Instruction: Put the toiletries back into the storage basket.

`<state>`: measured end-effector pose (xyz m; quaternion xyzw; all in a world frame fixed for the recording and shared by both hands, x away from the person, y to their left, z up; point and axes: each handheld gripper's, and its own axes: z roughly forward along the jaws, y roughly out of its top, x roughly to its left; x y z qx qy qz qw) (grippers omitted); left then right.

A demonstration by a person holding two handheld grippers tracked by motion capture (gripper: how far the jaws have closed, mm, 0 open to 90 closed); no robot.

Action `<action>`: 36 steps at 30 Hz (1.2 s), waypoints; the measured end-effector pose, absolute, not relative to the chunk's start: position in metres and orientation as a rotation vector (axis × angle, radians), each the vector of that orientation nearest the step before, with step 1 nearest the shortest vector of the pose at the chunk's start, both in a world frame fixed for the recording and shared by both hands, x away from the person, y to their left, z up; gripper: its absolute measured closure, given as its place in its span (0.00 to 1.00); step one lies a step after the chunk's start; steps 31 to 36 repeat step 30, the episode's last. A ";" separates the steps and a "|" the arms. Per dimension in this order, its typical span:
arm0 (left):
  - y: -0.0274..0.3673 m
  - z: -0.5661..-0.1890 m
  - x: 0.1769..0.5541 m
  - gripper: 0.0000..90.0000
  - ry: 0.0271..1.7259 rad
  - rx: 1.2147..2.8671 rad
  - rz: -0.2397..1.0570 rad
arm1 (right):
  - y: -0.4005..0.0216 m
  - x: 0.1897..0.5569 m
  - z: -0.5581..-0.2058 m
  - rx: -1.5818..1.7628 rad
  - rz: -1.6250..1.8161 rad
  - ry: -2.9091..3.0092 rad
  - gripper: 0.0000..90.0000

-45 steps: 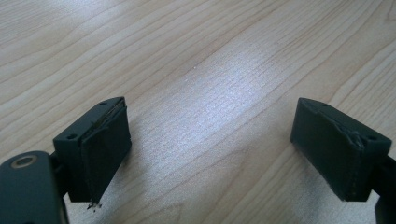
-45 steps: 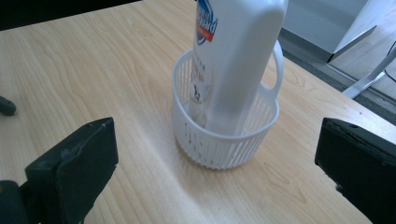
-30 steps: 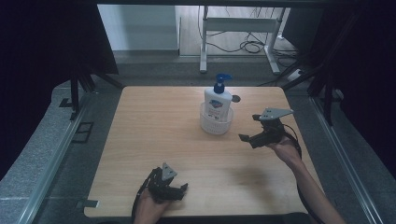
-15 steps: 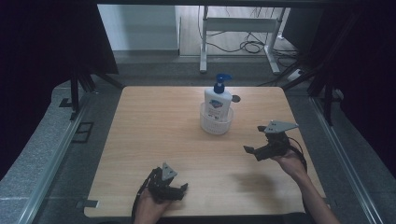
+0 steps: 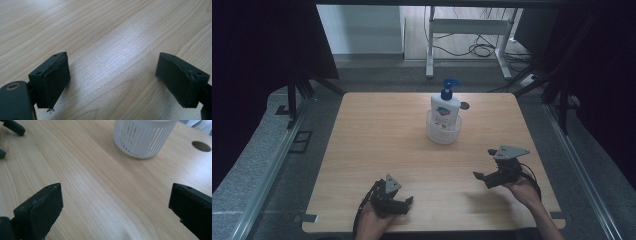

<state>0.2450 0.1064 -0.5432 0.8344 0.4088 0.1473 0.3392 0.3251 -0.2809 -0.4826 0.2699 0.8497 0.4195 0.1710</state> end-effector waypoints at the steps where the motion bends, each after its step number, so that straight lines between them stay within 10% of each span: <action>1: 0.106 -0.543 0.245 0.13 1.064 2.173 0.384 | -0.281 0.324 -0.484 0.766 1.191 2.415 0.00; 36: 0.106 -0.543 0.245 0.13 1.064 2.174 0.384 | -0.269 0.310 -0.544 0.810 1.054 2.594 0.00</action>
